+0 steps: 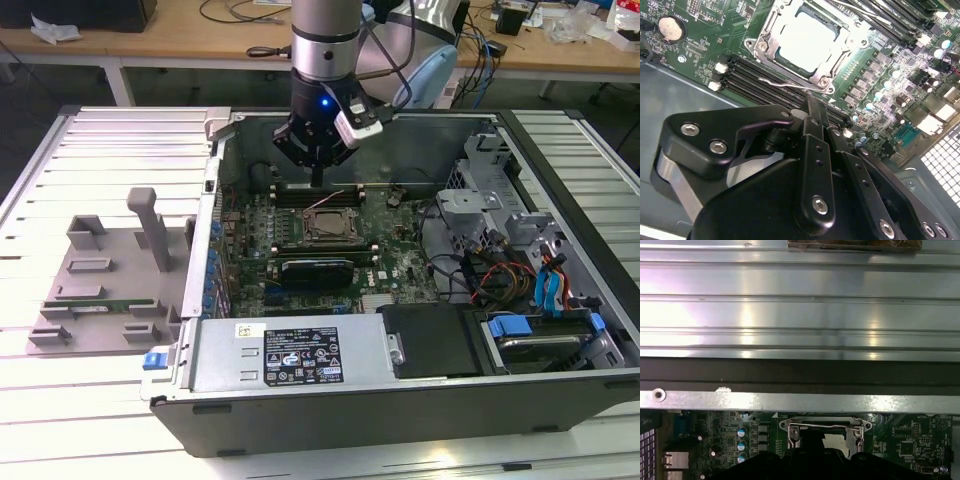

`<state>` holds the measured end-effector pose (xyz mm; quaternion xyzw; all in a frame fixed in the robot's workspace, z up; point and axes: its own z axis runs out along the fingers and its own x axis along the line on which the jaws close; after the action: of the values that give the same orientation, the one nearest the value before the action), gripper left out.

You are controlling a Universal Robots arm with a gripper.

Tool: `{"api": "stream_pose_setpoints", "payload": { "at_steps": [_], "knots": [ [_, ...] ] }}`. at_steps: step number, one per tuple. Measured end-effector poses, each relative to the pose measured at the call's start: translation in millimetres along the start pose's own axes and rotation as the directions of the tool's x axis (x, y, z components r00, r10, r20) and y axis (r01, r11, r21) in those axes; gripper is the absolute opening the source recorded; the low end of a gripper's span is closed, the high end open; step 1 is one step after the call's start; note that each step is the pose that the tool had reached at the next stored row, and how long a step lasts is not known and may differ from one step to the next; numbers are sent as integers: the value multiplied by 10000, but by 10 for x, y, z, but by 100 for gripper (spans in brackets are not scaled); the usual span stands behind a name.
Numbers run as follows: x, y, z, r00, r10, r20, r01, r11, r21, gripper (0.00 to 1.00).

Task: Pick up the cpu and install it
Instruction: 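Install the first cpu locking lever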

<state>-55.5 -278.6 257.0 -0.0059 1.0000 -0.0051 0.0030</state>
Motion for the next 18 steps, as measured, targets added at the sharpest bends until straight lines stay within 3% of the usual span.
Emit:
{"api": "stream_pose_setpoints", "payload": {
  "at_steps": [14, 18],
  "knots": [
    [-32, 0, 92, 10000, 12, -1, -12, 10000, 2, 11],
    [-34, 1, 165, 10000, 13, -1, -13, 10000, 1, 11]
  ]
}}
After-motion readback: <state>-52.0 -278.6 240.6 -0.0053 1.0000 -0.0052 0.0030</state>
